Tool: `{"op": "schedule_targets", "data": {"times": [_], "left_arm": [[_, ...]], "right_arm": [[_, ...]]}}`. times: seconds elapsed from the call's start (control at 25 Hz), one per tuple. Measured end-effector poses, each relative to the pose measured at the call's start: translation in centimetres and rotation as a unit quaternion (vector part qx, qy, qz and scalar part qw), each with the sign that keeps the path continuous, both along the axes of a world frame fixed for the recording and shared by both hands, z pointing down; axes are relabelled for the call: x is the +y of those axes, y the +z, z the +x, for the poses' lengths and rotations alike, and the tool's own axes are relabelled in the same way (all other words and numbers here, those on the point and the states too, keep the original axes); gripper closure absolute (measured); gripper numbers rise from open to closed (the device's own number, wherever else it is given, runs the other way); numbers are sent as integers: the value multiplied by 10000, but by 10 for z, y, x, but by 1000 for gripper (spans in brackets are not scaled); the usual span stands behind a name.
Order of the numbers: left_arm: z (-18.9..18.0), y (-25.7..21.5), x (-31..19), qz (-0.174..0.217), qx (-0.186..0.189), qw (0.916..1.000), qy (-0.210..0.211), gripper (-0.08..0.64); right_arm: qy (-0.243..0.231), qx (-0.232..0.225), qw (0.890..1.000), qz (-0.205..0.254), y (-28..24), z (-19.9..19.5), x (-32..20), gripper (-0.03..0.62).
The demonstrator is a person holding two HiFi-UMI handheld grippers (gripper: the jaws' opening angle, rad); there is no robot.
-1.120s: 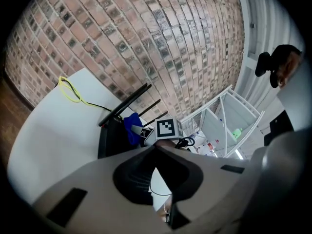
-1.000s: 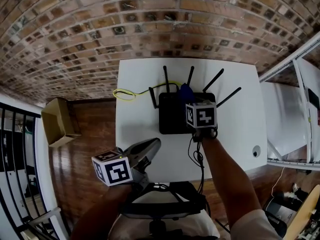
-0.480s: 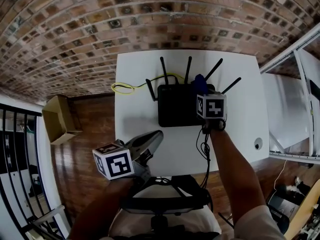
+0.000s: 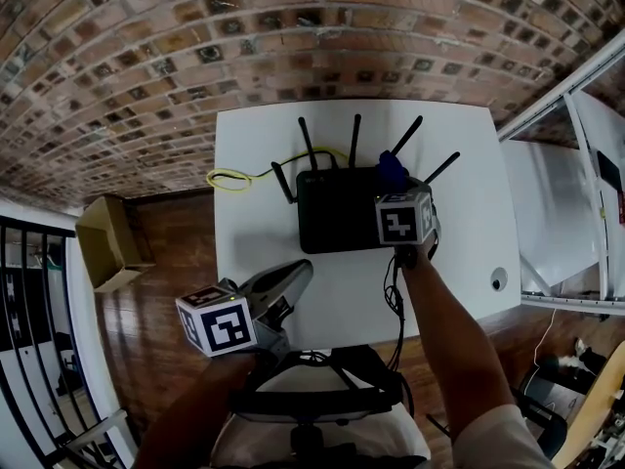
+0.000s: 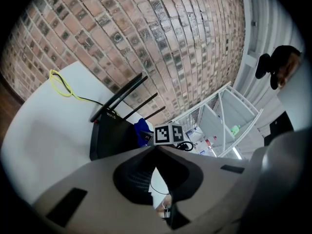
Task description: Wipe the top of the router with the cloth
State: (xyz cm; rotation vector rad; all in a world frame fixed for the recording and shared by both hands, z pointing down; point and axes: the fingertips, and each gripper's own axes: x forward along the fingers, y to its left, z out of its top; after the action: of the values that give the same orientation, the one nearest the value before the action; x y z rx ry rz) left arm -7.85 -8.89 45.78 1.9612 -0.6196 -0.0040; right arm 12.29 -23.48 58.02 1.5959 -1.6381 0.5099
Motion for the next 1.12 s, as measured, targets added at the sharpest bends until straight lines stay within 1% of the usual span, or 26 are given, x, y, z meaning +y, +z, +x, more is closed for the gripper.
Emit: {"op": "schedule_targets", "data": {"times": [0.08, 0.2, 0.36, 0.48, 0.64, 0.84, 0.92, 1.12], "left_arm": [[0, 1, 1, -47, -31, 10000, 4, 541], [-1, 1, 2, -87, -55, 9999, 21, 541], [1, -3, 2, -9, 19, 10000, 34, 541], [2, -4, 4, 10, -11, 10000, 49, 541], [0, -4, 9, -27, -77, 10000, 56, 541], [-4, -8, 9, 77, -4, 10000, 16, 541], [-7, -6, 10, 22, -72, 10000, -2, 541], [-10, -13, 13, 137, 28, 9999, -25, 541]], "right_arm": [[30, 201, 9998, 15, -2, 5, 1, 479], [187, 385, 9991, 10, -4, 15, 2, 479], [411, 511, 9978, 43, -6, 22, 4, 479], [516, 564, 9970, 93, -6, 23, 6, 479], [539, 488, 9972, 157, -10, 23, 8, 479], [447, 429, 9970, 455, -30, 19, 11, 479], [369, 262, 9972, 591, -38, 12, 10, 479], [133, -239, 9959, 865, -58, -15, 14, 479]]}}
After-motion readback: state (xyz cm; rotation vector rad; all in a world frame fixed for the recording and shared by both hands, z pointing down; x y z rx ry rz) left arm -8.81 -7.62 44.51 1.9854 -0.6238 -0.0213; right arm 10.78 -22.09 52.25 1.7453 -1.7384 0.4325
